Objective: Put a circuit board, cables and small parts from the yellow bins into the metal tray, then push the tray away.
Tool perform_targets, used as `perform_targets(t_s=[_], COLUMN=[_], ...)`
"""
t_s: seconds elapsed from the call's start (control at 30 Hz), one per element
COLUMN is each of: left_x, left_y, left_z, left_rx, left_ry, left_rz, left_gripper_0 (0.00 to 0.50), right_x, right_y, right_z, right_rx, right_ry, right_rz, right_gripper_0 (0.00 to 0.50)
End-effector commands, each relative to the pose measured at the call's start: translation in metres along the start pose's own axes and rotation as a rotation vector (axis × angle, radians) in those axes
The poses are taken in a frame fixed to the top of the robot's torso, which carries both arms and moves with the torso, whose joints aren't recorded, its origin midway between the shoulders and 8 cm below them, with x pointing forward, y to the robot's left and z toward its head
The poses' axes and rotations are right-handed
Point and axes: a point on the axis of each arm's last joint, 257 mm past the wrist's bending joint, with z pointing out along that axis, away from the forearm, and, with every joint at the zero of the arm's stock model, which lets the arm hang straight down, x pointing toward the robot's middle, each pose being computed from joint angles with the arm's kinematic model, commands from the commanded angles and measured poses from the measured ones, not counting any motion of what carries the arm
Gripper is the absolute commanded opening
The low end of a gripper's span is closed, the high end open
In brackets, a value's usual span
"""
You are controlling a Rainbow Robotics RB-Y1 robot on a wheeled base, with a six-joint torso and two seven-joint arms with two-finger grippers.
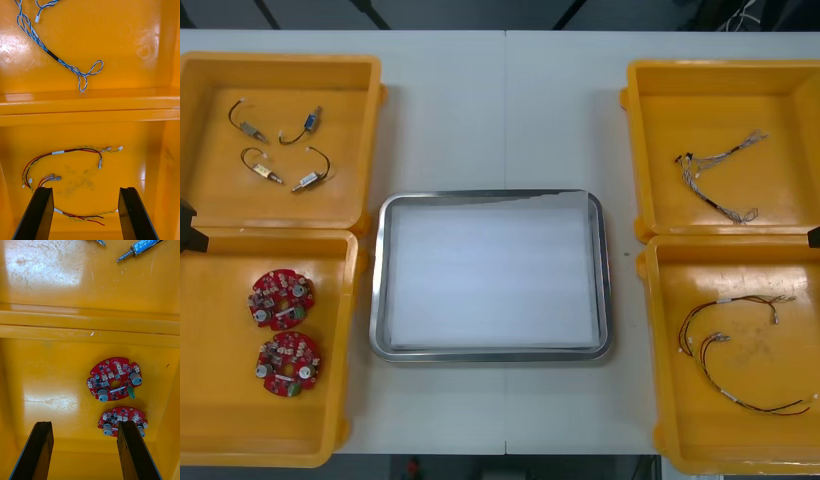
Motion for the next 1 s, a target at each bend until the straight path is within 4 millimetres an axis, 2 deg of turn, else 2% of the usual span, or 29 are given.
perform_targets(t_s=[0.03, 0.9, 0.93, 1.0], left_x=[-0.007, -0.007, 0.023, 0.025], left_y=[0.011, 0.011, 0.014, 0.013], left_z=[-0.016, -0.016, 0.004, 0.007], left_rx=[-0.047, -0.047, -0.043, -0.036], left_ry=[-0.018, -0.018, 0.063, 0.064], left_rz=[0.095, 0.095, 0.087, 0.084], left_gripper_0=[0.5, 0.5, 0.5, 0.5], right_x=[-0.007, -0.007, -0.007, -0.007], right_y=[-0.017, -0.017, -0.017, -0.017], right_z=[-0.016, -0.016, -0.016, -0.016], right_rx=[0.054, 0.054, 0.054, 0.054], right_ry=[-0.032, -0.032, -0.032, -0.032], right_rz=[-0.051, -0.051, -0.051, -0.051], right_gripper_0=[0.5, 0.5, 0.5, 0.5])
